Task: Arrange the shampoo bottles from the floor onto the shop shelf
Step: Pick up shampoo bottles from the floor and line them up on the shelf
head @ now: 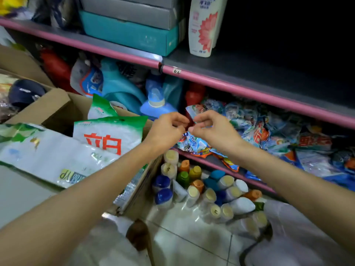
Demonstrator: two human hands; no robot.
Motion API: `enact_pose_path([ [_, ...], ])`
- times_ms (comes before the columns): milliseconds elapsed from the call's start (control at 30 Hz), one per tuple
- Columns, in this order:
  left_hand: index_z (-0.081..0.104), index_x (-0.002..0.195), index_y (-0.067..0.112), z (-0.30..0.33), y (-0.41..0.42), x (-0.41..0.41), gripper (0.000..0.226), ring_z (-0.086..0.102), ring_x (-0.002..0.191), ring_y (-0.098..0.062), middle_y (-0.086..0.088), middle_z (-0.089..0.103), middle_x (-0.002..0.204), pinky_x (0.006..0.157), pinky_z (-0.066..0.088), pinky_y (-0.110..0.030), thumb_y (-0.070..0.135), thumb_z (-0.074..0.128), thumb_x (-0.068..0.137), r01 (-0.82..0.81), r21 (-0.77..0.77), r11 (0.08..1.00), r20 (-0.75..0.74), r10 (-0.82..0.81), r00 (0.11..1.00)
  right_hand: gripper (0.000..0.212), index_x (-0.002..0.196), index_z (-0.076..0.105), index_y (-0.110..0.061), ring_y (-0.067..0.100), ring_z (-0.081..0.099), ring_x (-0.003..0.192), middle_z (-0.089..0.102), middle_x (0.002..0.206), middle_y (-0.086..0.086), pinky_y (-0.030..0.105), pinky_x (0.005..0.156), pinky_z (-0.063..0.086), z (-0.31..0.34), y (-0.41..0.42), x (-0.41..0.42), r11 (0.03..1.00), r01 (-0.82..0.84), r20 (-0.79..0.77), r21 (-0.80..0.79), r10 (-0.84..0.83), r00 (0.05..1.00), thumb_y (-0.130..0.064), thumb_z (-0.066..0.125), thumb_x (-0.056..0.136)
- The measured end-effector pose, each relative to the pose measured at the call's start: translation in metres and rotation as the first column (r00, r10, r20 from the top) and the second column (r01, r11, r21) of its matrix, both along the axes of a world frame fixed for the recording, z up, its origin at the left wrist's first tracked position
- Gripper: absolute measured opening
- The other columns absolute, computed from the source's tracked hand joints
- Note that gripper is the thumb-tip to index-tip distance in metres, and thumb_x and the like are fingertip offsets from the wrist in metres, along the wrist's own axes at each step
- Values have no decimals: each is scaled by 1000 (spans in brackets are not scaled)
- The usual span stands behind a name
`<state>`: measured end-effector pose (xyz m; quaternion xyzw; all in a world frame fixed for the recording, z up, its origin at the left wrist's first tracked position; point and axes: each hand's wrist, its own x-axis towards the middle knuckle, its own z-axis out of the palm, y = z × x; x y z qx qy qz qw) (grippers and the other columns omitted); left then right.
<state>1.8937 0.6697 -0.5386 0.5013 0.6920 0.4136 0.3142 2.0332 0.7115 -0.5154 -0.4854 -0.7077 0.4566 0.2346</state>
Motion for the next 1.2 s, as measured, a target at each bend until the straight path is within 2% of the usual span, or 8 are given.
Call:
enact_pose_path([
  [100, 69, 100, 12, -51, -26, 5, 24, 65, 95, -20, -6, 71, 103, 86, 49, -28, 3, 56, 82, 43, -212, 976, -137, -73, 988, 28, 104, 58, -16, 17, 61, 90, 62, 95, 2, 30, 81, 49, -46, -19, 13, 994, -19, 113, -109, 32, 993, -20, 74, 81],
  [367, 54, 96, 14, -148, -74, 6, 12, 57, 103, -34, -16, 60, 108, 86, 47, -37, 19, 54, 85, 99, -590, 802, -309, -337, 890, 32, 112, 60, -9, 16, 59, 97, 64, 102, 5, 24, 84, 44, -152, -49, 51, 967, 69, 334, -246, 18, 942, -23, 69, 84],
  [500, 44, 129, 17, -175, -84, 12, 44, 49, 117, -33, -13, 46, 127, 96, 43, -40, 29, 56, 88, 44, -669, 742, -325, -345, 881, 32, 120, 58, -13, 22, 58, 107, 59, 116, 7, 34, 93, 47, -182, -63, 41, 975, -99, 357, -197, 165, 920, -22, 60, 90],
  [633, 31, 135, 22, -193, -92, 24, 55, 46, 118, -31, -8, 39, 135, 87, 45, -43, 30, 58, 88, -34, -682, 731, -388, -321, 864, 37, 133, 50, -23, 21, 49, 119, 50, 134, 1, 34, 97, 42, -192, -61, 3, 942, -332, 399, -49, 323, 858, -23, 47, 96],
  [767, 20, 145, 22, -211, -101, 34, 62, 46, 118, -28, -5, 37, 137, 86, 45, -43, 30, 52, 92, -68, -679, 731, -387, -279, 879, 44, 142, 39, -24, 27, 44, 126, 38, 144, 0, 42, 102, 41, -200, -55, -38, 858, -510, 498, -58, 468, 730, -20, 42, 99],
  [1000, 41, 132, 13, -231, -104, 43, 43, 53, 112, -23, -4, 53, 124, 85, 46, -36, 29, 51, 93, -140, -676, 724, -396, -196, 897, 59, 144, 30, -22, 33, 46, 126, 35, 143, 6, 45, 90, 51, -224, -54, -76, 810, -580, 769, -80, 421, 481, -10, 56, 92],
  [1100, 52, 120, 13, -234, -106, 47, 27, 60, 103, -21, -6, 60, 116, 79, 47, -31, 25, 47, 96, -104, -669, 736, -482, -324, 814, 57, 142, 31, -20, 34, 50, 123, 45, 138, 11, 44, 89, 49, -233, -53, -83, 791, -595, 807, -142, 441, 393, -12, 57, 92],
  [1200, 54, 116, 10, -234, -114, 52, 22, 63, 97, -22, -10, 60, 114, 74, 48, -31, 16, 43, 97, -23, -661, 750, -545, -460, 701, 51, 133, 39, -14, 34, 55, 118, 52, 129, 13, 46, 90, 52, -232, -55, -77, 793, -596, 796, -126, 440, 416, -7, 61, 87],
])
